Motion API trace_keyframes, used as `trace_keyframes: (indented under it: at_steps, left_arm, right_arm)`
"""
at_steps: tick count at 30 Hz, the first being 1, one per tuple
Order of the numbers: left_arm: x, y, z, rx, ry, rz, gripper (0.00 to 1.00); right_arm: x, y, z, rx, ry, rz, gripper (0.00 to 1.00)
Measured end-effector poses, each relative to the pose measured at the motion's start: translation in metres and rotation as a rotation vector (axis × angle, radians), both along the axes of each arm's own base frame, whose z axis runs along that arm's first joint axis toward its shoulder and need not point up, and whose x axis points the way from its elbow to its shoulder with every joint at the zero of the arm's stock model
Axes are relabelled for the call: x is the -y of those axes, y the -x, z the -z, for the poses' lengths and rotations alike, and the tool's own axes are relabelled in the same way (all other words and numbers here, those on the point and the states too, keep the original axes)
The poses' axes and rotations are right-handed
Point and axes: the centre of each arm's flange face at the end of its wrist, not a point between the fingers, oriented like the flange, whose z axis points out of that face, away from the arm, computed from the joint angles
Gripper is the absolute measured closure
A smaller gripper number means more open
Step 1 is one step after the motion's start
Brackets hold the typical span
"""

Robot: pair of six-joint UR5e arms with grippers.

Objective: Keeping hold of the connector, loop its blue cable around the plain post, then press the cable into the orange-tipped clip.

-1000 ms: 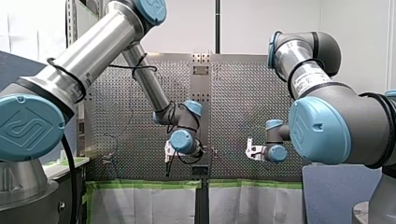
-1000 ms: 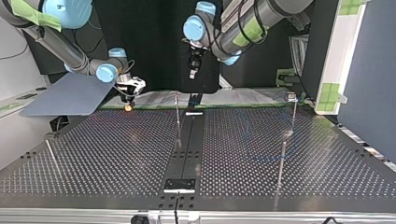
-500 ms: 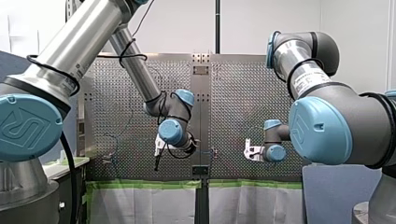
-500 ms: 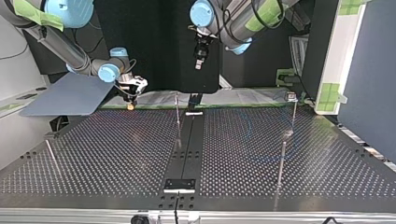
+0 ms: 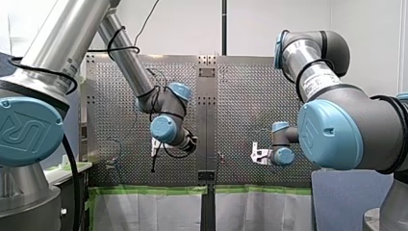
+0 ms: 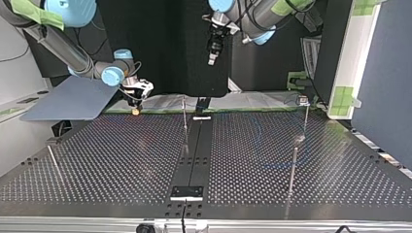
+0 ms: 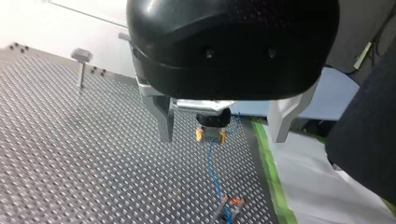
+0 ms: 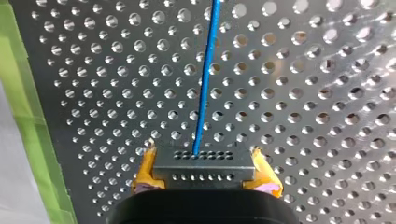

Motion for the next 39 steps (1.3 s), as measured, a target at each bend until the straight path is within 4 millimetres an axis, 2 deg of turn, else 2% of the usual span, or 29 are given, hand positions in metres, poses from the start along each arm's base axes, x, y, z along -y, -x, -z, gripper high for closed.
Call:
trace_keyframes:
  at_steps: [8, 12, 21, 24, 32, 39]
  left_arm:
    - [-0.012, 0.015, -0.015, 0.043, 0.074, 0.031, 0.0]
    - [-0.021, 0.025, -0.021, 0.055, 0.087, 0.031, 0.0]
    - [-0.046, 0.058, -0.03, 0.06, 0.09, 0.042, 0.0]
    - [-0.053, 0.067, -0.034, 0.065, 0.096, 0.048, 0.0]
    - [-0.055, 0.07, -0.058, 0.134, 0.159, 0.054, 0.0]
    - [-0.054, 0.07, -0.062, 0.147, 0.171, 0.055, 0.0]
  right_arm:
    - [-0.017, -0.002, -0.024, -0.001, 0.016, 0.004, 1.0]
    - [-0.025, -0.006, -0.044, 0.003, 0.035, 0.01, 1.0]
    - [-0.02, -0.005, -0.093, 0.023, 0.088, 0.025, 1.0]
    - [-0.019, -0.005, -0.105, 0.027, 0.102, 0.025, 1.0]
    - [-0.023, -0.01, -0.108, 0.026, 0.096, 0.011, 1.0]
    - [-0.023, -0.01, -0.108, 0.026, 0.095, 0.008, 1.0]
